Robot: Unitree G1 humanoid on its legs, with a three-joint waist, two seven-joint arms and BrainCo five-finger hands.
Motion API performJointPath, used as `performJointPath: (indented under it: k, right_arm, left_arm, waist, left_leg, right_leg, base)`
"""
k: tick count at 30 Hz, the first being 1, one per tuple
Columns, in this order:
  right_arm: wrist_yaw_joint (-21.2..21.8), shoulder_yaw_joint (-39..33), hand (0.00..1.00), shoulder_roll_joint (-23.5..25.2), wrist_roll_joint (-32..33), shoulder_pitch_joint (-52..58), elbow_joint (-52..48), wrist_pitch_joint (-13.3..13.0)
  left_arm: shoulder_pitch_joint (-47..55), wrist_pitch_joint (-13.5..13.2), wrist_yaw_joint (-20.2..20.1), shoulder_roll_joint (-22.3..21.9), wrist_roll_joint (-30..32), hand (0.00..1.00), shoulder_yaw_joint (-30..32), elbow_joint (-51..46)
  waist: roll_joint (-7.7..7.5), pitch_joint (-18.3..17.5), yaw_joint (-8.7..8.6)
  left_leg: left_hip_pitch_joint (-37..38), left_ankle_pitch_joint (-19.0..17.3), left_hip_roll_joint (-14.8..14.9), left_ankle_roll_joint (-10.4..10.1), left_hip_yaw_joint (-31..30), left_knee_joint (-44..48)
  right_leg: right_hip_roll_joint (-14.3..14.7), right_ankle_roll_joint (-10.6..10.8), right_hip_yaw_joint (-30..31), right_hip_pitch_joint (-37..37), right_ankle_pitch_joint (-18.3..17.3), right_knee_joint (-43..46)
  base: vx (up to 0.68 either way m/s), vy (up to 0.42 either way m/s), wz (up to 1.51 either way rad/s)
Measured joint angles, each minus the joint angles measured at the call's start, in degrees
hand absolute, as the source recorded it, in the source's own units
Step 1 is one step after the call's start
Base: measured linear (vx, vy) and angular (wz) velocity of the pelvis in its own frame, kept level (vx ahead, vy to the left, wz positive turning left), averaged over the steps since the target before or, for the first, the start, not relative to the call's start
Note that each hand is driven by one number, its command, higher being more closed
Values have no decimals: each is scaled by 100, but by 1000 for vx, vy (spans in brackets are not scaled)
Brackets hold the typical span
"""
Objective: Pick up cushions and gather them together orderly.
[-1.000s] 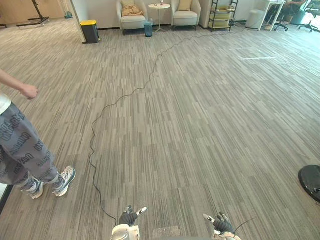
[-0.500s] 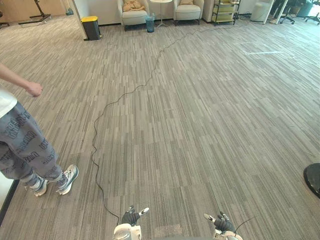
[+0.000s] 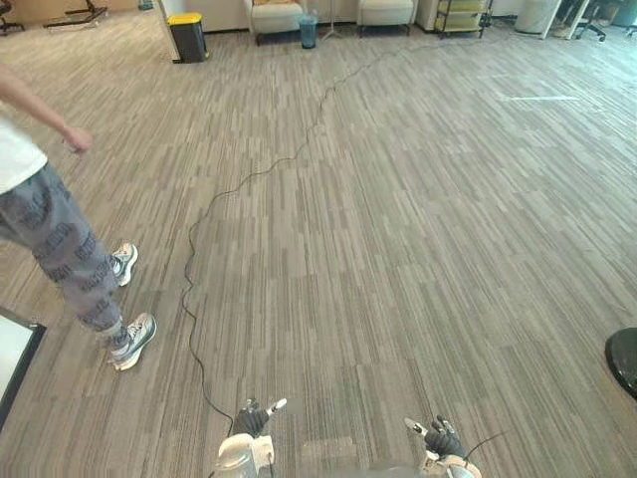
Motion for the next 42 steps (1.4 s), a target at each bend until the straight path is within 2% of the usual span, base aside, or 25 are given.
performJointPath:
  k: [4, 6, 8, 10, 12, 14, 15, 16, 17, 18, 19, 22, 23, 24, 25, 27, 29, 30, 32, 34, 35, 37, 39, 41, 42]
  right_arm:
    - [-13, 147, 0, -33, -6, -53, -28, 57]
    - [-16, 158, 0, -18, -11, -111, 118, 75]
    - [-14, 224, 0, -74, -19, -72, 169, 103]
    - [1, 241, 0, 72, -32, -28, 209, 118]
    - [8, 235, 0, 157, -43, 26, 232, 126]
    - [25, 231, 0, 140, -61, -52, 329, 117]
    - [39, 254, 0, 142, -72, -89, 325, 107]
    - [60, 349, 0, 37, -84, -158, 291, 96]
    - [59, 383, 0, -12, -85, -179, 280, 93]
    - [52, 462, 0, -137, -86, -232, 163, 92]
    - [47, 463, 0, -137, -84, -228, 101, 86]
    - [38, 468, 0, -122, -78, -273, -280, -20]
    - [36, 483, 0, -119, -85, -297, -325, -13]
    - [42, 470, 0, -135, -115, -272, -265, -9]
    - [51, 469, 0, -172, -123, -377, -245, -10]
    - [60, 422, 0, -165, -182, -622, -177, 0]
    - [67, 423, 0, -158, -230, -587, -278, 52]
    - [73, 486, 0, -158, -248, -465, -361, 103]
    - [62, 711, 0, -164, -248, -475, -361, 110]
    - [37, 864, 0, -164, -247, -461, -350, 128]
    - [33, 885, 0, -112, -248, -468, -360, 138]
    - [40, 874, 0, -116, -248, -490, -345, 134]
    - [47, 807, 0, -75, -249, -450, -296, 137]
    - [80, 755, 0, 18, -254, -223, -177, 166]
    - [82, 763, 0, 98, -255, -97, -104, 174]
  left_arm:
    - [4, -6, -52, -2, -67, 0, 5, -105]
    - [-12, -21, -44, -11, -173, 0, 51, -167]
    - [-24, -32, -36, -13, -283, 0, 59, -163]
    - [-105, -23, -40, 41, -320, 0, 132, -27]
    - [-186, -12, -43, 94, -314, 0, 167, 74]
    - [-217, 3, -43, 220, -314, 0, -108, 316]
    - [-234, 5, -39, 294, -311, 0, -254, 414]
    - [-248, 13, -29, 344, -310, 0, -410, 505]
    - [-247, 16, -25, 337, -313, 0, -433, 523]
    - [-249, 19, -16, 322, -320, 0, -546, 568]
    - [-251, 19, -14, 323, -331, 0, -564, 571]
    - [-415, 17, -10, 278, -329, 0, -550, 590]
    - [-499, -1, -10, 216, -327, 0, -519, 587]
    - [-528, -16, -13, 217, -318, 0, -514, 602]
    - [-578, -12, -14, 135, -318, 0, -463, 670]
    - [-609, 15, -18, -5, -206, 0, -389, 784]
    - [-612, 19, -30, -13, -199, 0, -371, 764]
    - [-565, 20, -34, -18, -199, 0, -190, 612]
    - [-304, 14, -9, -41, -210, 0, 142, 274]
    - [-216, -25, -22, -42, -228, 0, 168, 50]
    - [-199, -35, -23, -44, -228, 0, 169, -140]
    - [-139, -128, -18, -56, -265, 0, 124, -281]
    - [-109, -155, -12, -80, -268, 0, 106, -321]
    - [16, -149, -20, 2, -259, 0, 104, -355]
    - [33, -138, -17, 114, -258, 0, 137, -336]
  waist:
    - [-24, 10, 11]
    - [-119, 30, 40]
    - [-76, -2, 126]
    - [-328, -200, 80]
    - [-538, -311, 99]
    - [-582, -305, 74]
    - [-534, -273, 56]
    - [-479, -235, 18]
    - [-442, -209, 17]
    - [-296, -114, -13]
    - [-272, -98, -24]
    - [-205, 97, -204]
    - [-231, 112, -229]
    - [-267, 143, -292]
    - [-180, 195, -277]
    - [-23, 275, -324]
    - [27, 334, -366]
    - [32, 349, -318]
    - [41, 367, -153]
    - [-36, 398, 17]
    - [-82, 396, 94]
    - [-81, 375, 219]
    - [-65, 272, 309]
    - [-276, -63, 440]
    - [-651, -385, 367]
  left_leg:
    - [-422, -456, -287, -212, 271, -306]
    - [-713, -102, -952, -34, 512, -1662]
    - [-823, 661, -1147, 163, 363, -2250]
    - [-788, 220, -1434, 333, 453, -2228]
    - [-714, 41, -1679, 518, 528, -2153]
    - [-60, -242, -2016, 530, 449, -2454]
    - [357, -349, -2112, 485, 435, -2683]
    - [847, -383, -2167, 479, 423, -2955]
    - [991, -384, -2164, 477, 428, -3053]
    - [1496, -384, -2095, 477, 453, -3393]
    - [1594, -384, -2074, 477, 454, -3453]
    - [2299, -413, -1799, 428, 478, -3695]
    - [2562, -481, -1763, 316, 453, -3891]
    - [2791, -619, -1808, 109, 385, -4013]
    - [2957, -673, -1726, 26, 319, -4121]
    - [3042, -222, -1588, -137, 192, -3962]
    - [2713, -76, -1080, -384, -42, -2606]
    - [1827, 884, -438, -652, -628, -325]
    - [841, 943, 74, -668, -706, 1924]
    - [134, 402, 4, -358, -312, 1928]
    - [-294, 28, -426, -223, -116, 607]
    - [-520, 165, -1089, -448, -289, -1802]
    - [-773, 420, -1341, -445, -355, -3022]
    - [-790, 920, -1450, -2, -331, -2842]
    - [-754, 753, -1653, 289, -70, -2471]
  right_leg:
    - [-287, 51, 220, 210, -189, -59]
    - [-754, 69, 373, 495, -189, -393]
    - [-841, 77, 612, 642, -185, -575]
    - [-1109, 48, 864, 522, 209, -418]
    - [-1271, 314, 1146, 326, 468, 139]
    - [-1255, 980, 1335, -131, 1267, 1882]
    - [-1129, 1502, 1496, -625, 1534, 3194]
    - [-1039, 1368, 1281, -1354, 1328, 4513]
    - [-1026, 1211, 1156, -1545, 1233, 4732]
    - [-954, 787, 657, -2243, 827, 5172]
    - [-931, 734, 538, -2412, 743, 5171]
    - [-672, 431, -314, -3397, 396, 3460]
    - [-649, 325, -454, -3441, 926, 1691]
    - [-655, 276, -441, -3351, 1740, 1028]
    - [-539, 126, -480, -3356, 1750, 1199]
    - [-448, 74, -499, -3563, 942, 2022]
    - [-307, -34, -665, -3116, 646, 1959]
    - [-89, -186, -728, -2482, 524, 1595]
    - [291, -449, -447, -1688, 362, 1161]
    - [396, -623, -86, -808, 352, 482]
    - [352, -698, 158, -388, 389, 53]
    - [309, -710, 571, -90, 246, -181]
    - [323, -486, 1041, 152, -30, -221]
    - [133, -321, 1783, 434, -564, -19]
    - [-179, -86, 1974, 352, -665, 451]
  base:
    - [272, 118, -27]
    - [412, 264, -48]
    - [612, 421, -57]
    - [677, 416, -11]
    - [522, 313, 19]
    - [608, 298, 20]
    - [639, 231, 3]
    - [517, 160, -5]
    - [486, 130, -22]
    - [313, 76, -22]
    - [443, 16, -14]
    - [517, -190, 25]
    - [522, -281, 59]
    - [584, -285, 45]
    - [480, -208, -17]
    - [451, -265, -24]
    - [419, -389, 20]
    - [568, -437, -25]
    - [549, -264, -79]
    - [561, -101, -85]
    - [584, 2, -90]
    - [509, 82, -114]
    - [780, 269, -152]
    - [1035, 405, -180]
    - [843, 294, -134]
